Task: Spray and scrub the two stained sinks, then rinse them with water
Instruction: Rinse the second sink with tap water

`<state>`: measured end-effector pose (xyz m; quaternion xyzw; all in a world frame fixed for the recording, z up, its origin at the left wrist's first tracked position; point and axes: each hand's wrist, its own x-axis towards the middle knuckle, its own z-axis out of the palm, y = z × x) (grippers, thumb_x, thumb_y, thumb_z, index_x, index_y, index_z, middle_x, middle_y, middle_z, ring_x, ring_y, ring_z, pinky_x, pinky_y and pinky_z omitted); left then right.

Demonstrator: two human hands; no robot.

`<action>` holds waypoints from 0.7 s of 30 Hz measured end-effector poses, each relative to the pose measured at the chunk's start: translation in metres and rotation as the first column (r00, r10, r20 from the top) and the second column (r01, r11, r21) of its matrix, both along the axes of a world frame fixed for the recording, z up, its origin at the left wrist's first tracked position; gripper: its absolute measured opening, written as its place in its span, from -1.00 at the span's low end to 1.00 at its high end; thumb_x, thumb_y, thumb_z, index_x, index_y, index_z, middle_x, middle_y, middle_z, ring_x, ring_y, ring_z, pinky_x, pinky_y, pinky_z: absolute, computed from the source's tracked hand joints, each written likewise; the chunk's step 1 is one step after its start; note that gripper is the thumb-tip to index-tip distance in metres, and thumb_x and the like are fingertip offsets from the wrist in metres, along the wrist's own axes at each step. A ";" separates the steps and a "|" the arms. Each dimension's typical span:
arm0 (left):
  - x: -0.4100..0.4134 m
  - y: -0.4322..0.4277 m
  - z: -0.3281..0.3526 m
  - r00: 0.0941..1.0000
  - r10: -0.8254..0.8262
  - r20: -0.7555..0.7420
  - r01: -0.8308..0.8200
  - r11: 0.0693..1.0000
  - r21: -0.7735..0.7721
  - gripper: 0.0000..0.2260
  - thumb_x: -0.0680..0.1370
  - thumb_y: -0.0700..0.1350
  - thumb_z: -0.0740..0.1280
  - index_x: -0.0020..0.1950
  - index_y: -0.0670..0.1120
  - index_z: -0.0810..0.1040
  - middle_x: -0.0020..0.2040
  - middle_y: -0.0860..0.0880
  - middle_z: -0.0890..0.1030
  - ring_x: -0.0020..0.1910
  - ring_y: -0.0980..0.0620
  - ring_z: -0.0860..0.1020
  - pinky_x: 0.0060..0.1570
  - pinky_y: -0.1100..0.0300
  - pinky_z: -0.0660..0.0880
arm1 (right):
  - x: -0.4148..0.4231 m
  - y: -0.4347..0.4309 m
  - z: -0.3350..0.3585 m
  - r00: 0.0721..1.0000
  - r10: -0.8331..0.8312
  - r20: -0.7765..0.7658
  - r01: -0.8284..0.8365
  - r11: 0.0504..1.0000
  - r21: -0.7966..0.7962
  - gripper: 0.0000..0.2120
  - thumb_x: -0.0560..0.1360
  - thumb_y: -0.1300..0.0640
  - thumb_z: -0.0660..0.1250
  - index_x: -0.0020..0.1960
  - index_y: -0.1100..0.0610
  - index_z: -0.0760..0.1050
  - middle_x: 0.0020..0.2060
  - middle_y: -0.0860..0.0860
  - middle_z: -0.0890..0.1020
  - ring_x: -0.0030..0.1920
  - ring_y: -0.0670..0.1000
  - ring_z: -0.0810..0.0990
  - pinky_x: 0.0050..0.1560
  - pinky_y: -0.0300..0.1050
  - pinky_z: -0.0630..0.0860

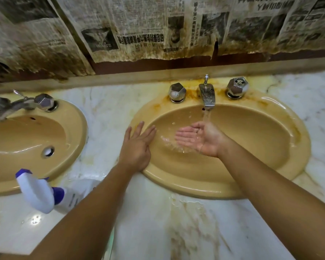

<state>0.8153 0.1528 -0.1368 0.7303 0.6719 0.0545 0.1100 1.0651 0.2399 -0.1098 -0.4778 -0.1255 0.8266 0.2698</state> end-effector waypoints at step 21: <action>0.026 0.018 -0.002 0.987 0.135 -0.090 -0.129 0.989 0.066 -0.29 0.54 -0.30 0.11 0.68 -0.15 -0.05 0.68 -0.16 -0.05 0.66 -0.12 -0.11 0.62 0.01 -0.16 | 0.022 0.023 -0.020 0.803 -0.581 -0.131 0.564 0.812 -0.147 -0.66 0.71 0.19 0.08 0.36 0.36 0.42 0.17 0.34 0.65 0.14 0.30 0.69 0.16 0.16 0.65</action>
